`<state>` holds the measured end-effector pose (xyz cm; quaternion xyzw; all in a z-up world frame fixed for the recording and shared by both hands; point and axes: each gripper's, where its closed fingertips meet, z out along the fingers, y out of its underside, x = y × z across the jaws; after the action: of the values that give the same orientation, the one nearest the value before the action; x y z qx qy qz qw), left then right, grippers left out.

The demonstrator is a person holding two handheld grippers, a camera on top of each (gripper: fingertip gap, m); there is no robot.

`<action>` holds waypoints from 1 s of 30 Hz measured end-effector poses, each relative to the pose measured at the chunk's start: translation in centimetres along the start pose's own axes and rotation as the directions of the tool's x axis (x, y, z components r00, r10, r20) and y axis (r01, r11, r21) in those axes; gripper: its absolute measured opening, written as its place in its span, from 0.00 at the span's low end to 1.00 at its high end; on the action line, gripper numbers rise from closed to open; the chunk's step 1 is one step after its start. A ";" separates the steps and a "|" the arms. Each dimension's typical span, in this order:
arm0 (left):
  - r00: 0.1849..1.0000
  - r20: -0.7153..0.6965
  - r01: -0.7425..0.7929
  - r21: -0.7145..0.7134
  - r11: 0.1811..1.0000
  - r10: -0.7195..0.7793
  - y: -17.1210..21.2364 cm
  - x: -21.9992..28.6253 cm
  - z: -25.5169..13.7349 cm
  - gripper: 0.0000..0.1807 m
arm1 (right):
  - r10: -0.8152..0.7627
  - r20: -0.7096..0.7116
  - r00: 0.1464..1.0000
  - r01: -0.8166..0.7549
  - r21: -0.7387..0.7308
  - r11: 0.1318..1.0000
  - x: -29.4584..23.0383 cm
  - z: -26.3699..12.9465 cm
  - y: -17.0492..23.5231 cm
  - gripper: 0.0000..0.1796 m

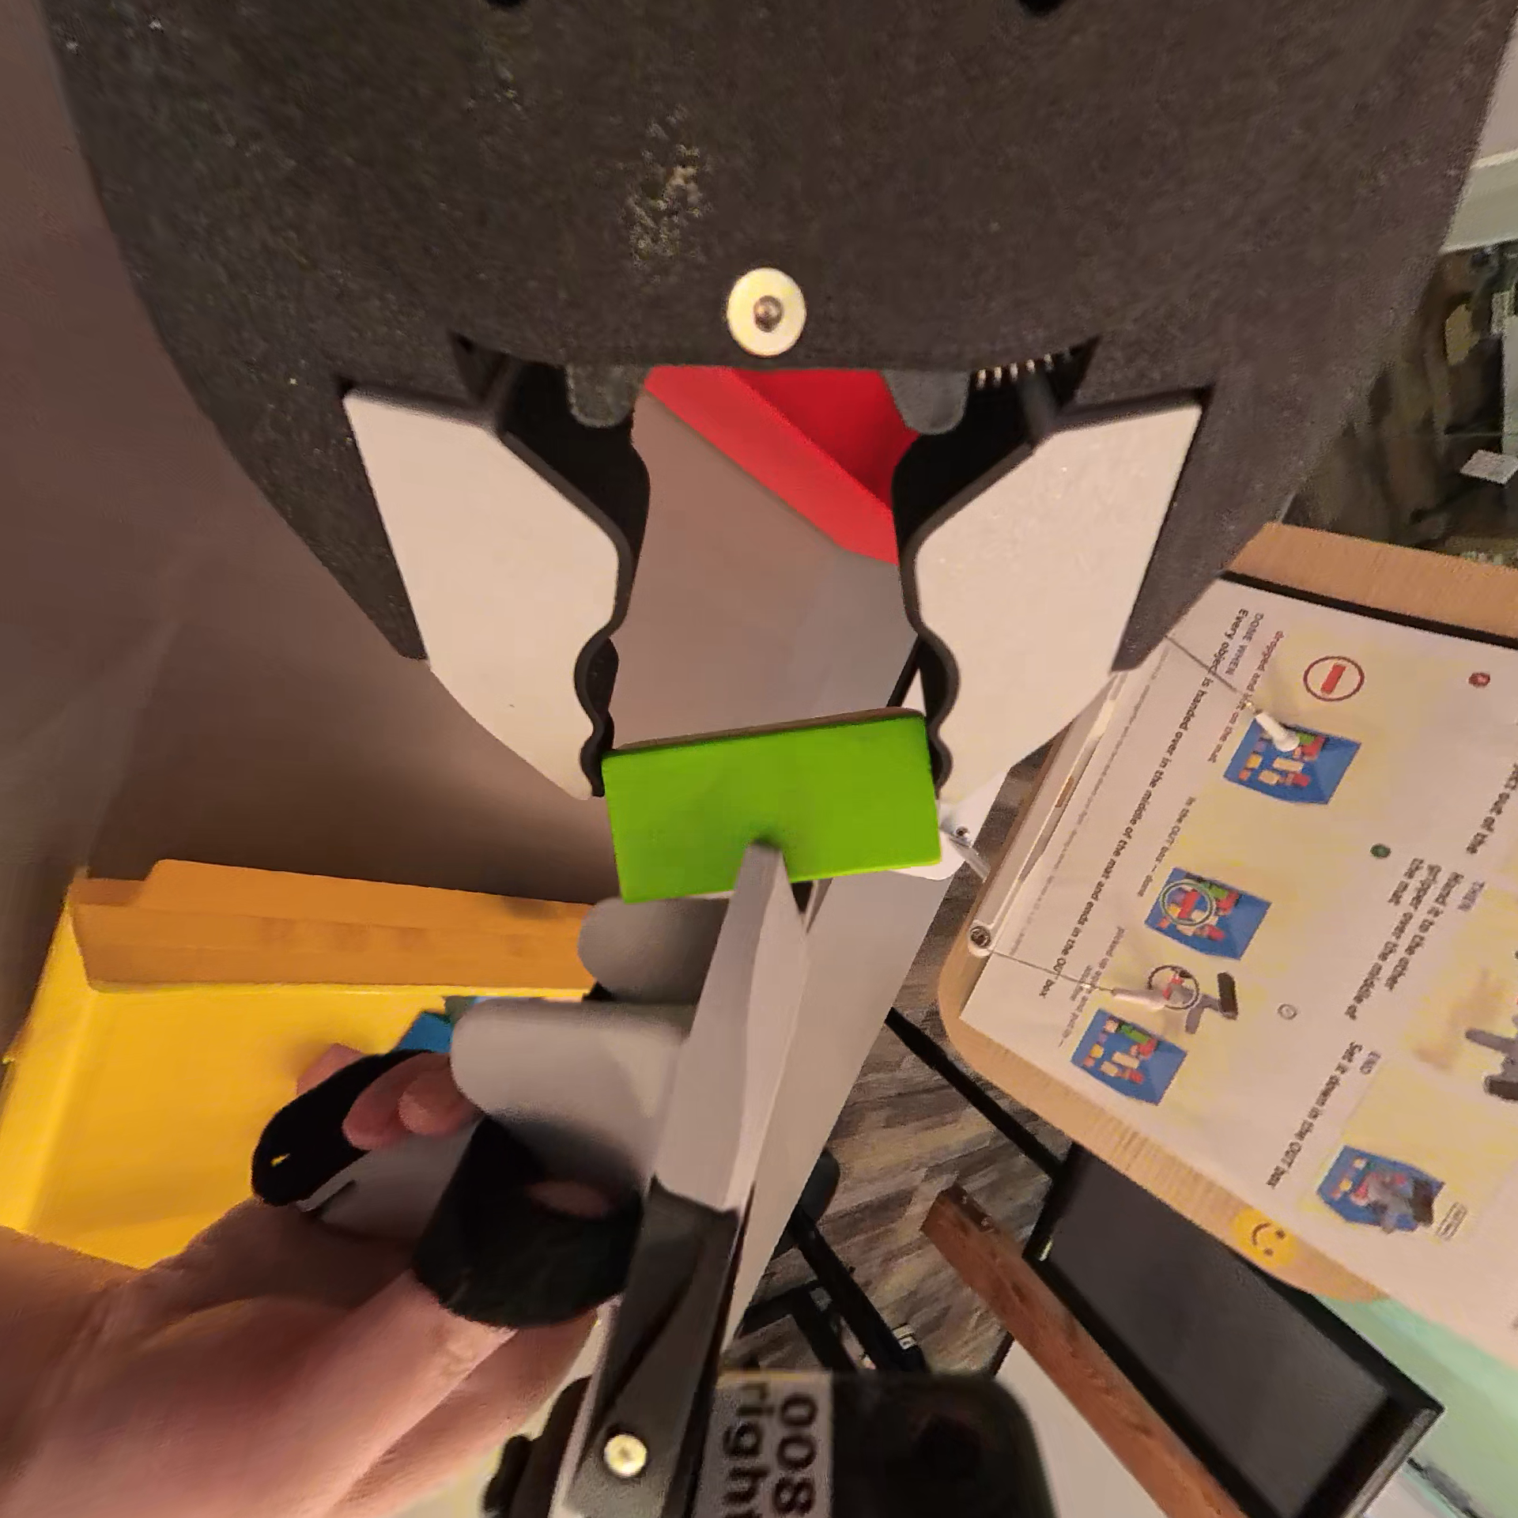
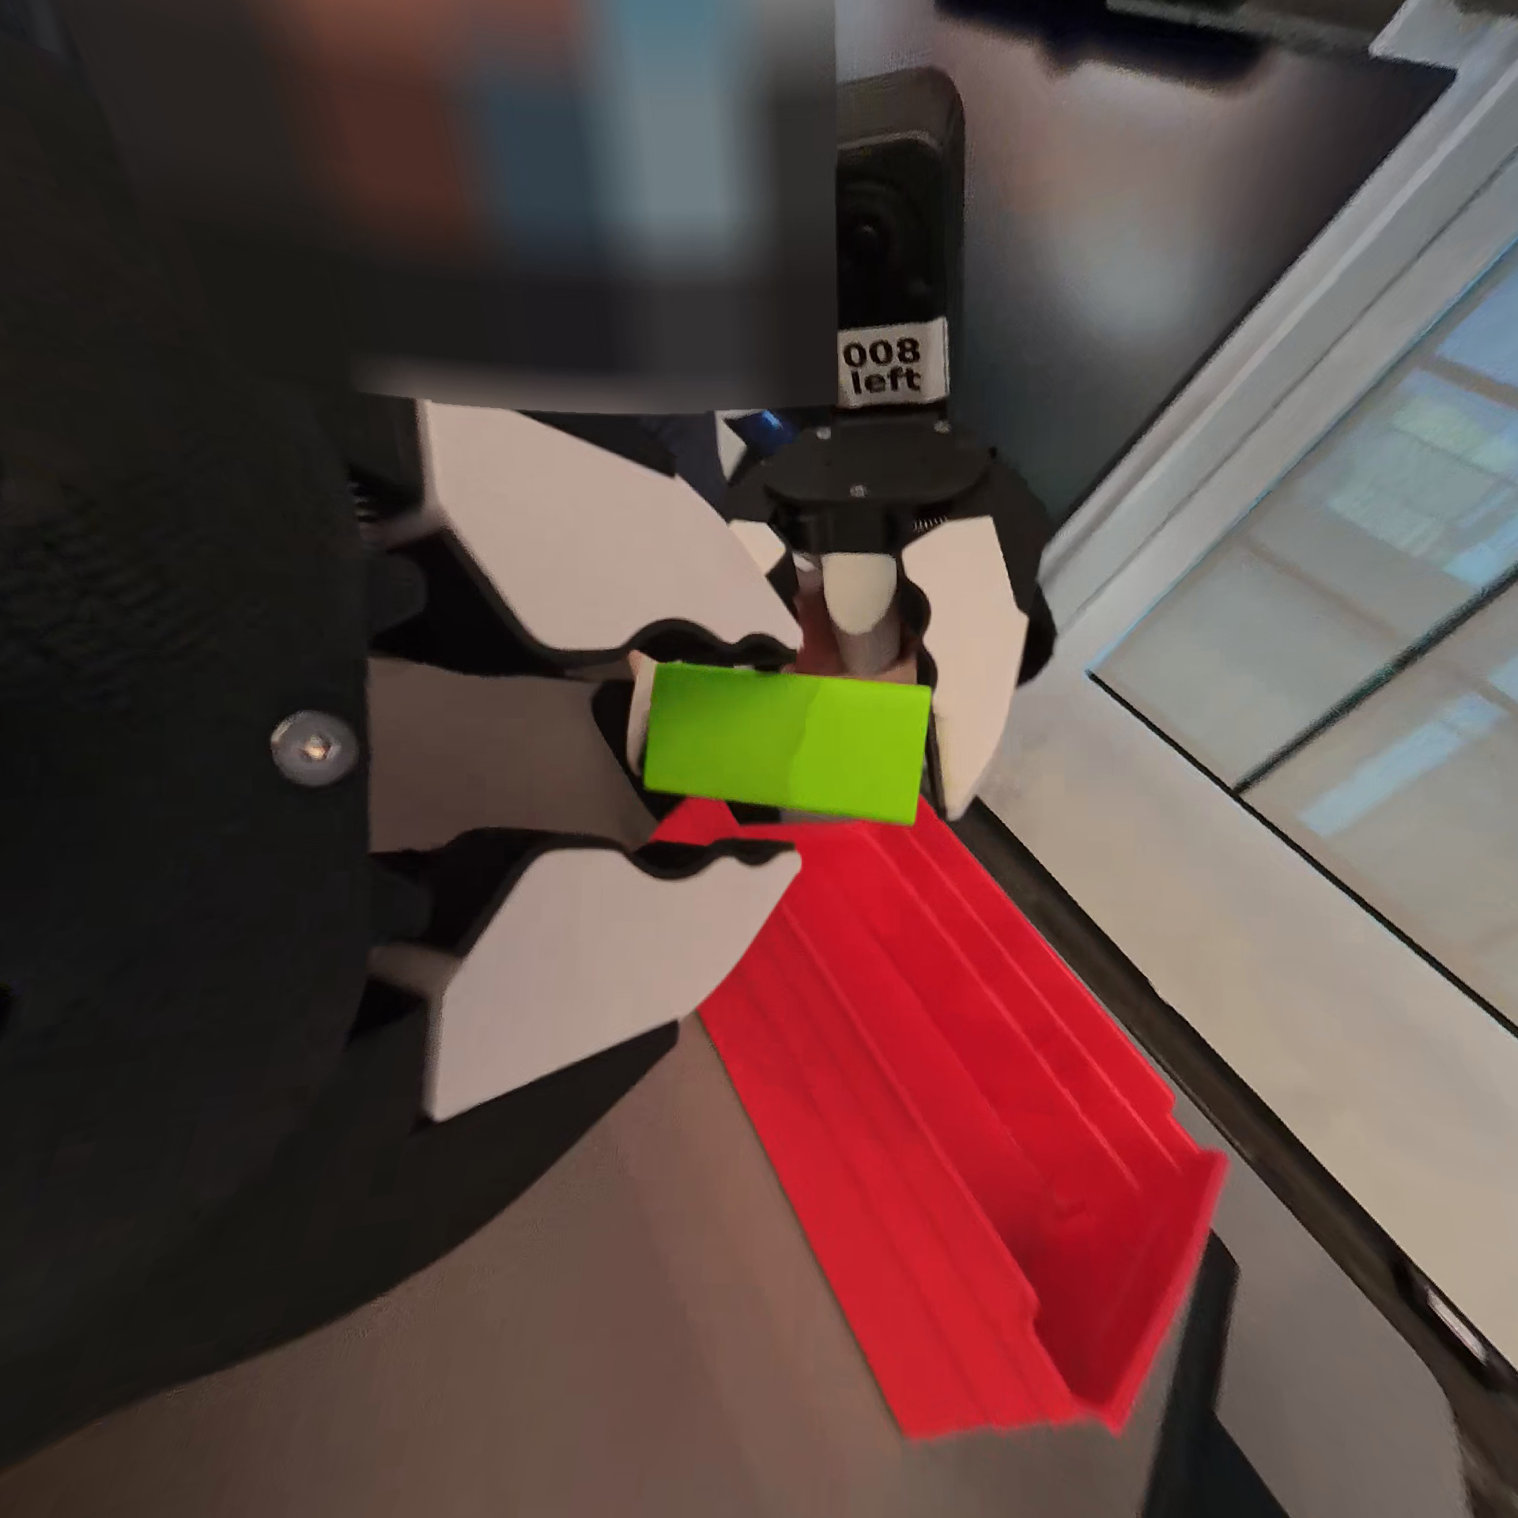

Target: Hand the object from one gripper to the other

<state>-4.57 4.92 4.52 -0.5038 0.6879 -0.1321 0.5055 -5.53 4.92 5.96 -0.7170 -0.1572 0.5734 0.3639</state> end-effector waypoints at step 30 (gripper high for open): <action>0.983 -0.017 0.181 0.275 0.944 -0.183 -2.3 -4.4 -8.8 0.35 | -0.512 -0.344 0.787 0.110 -0.739 0.665 11.9 -17.0 13.3 0.01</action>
<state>-10.65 4.58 12.62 -0.4904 0.6111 -0.2704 0.5594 11.31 -2.38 -10.48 -0.8867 -0.3767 0.1806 0.1982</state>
